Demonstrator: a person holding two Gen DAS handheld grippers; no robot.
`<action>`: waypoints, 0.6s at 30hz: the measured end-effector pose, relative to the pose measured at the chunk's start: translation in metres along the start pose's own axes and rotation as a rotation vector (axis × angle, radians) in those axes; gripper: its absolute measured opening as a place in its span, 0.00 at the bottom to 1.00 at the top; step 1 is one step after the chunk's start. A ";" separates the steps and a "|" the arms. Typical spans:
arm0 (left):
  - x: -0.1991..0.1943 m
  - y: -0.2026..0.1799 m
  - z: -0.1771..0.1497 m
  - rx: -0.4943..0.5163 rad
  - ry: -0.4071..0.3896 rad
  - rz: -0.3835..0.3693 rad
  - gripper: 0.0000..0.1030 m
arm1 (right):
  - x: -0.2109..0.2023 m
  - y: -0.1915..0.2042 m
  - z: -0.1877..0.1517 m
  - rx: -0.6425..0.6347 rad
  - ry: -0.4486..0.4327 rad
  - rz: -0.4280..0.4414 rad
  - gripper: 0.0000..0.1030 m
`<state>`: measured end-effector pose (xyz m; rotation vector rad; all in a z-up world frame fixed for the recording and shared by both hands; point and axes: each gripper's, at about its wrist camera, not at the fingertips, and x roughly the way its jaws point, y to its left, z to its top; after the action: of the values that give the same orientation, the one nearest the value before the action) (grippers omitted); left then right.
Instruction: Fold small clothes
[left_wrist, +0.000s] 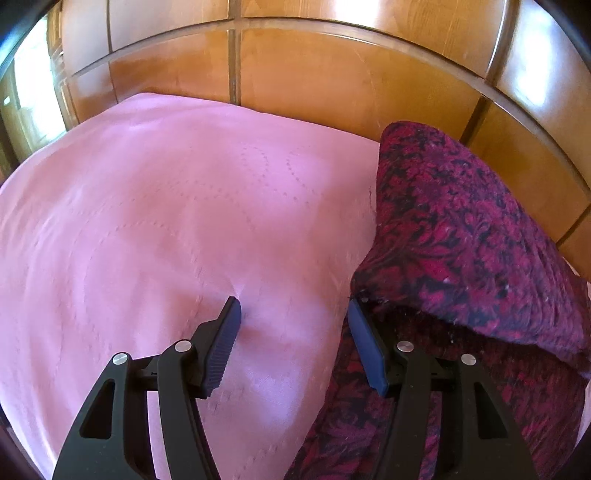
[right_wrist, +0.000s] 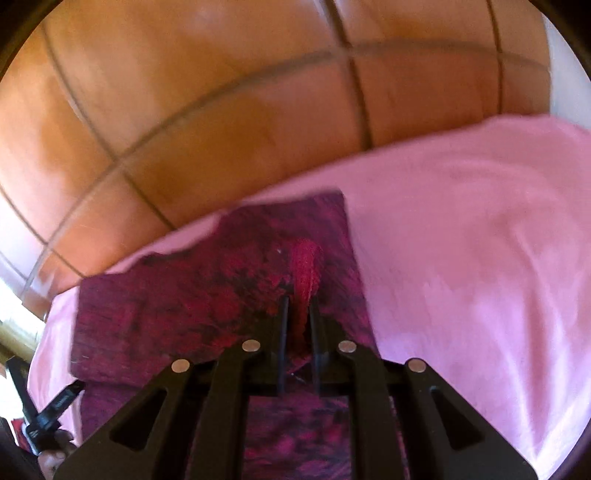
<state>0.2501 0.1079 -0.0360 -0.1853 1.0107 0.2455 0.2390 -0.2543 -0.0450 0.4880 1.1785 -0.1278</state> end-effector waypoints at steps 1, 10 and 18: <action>-0.002 0.002 -0.001 -0.006 0.004 -0.013 0.57 | 0.001 -0.001 -0.001 0.006 -0.003 0.006 0.09; -0.035 0.045 0.004 -0.166 0.017 -0.299 0.56 | 0.002 -0.008 0.002 0.037 0.006 0.057 0.10; 0.006 0.028 0.049 -0.249 0.127 -0.540 0.58 | 0.004 -0.006 0.004 0.009 0.004 0.056 0.13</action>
<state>0.2853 0.1489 -0.0169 -0.6946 1.0163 -0.1369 0.2416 -0.2610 -0.0490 0.5291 1.1679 -0.0836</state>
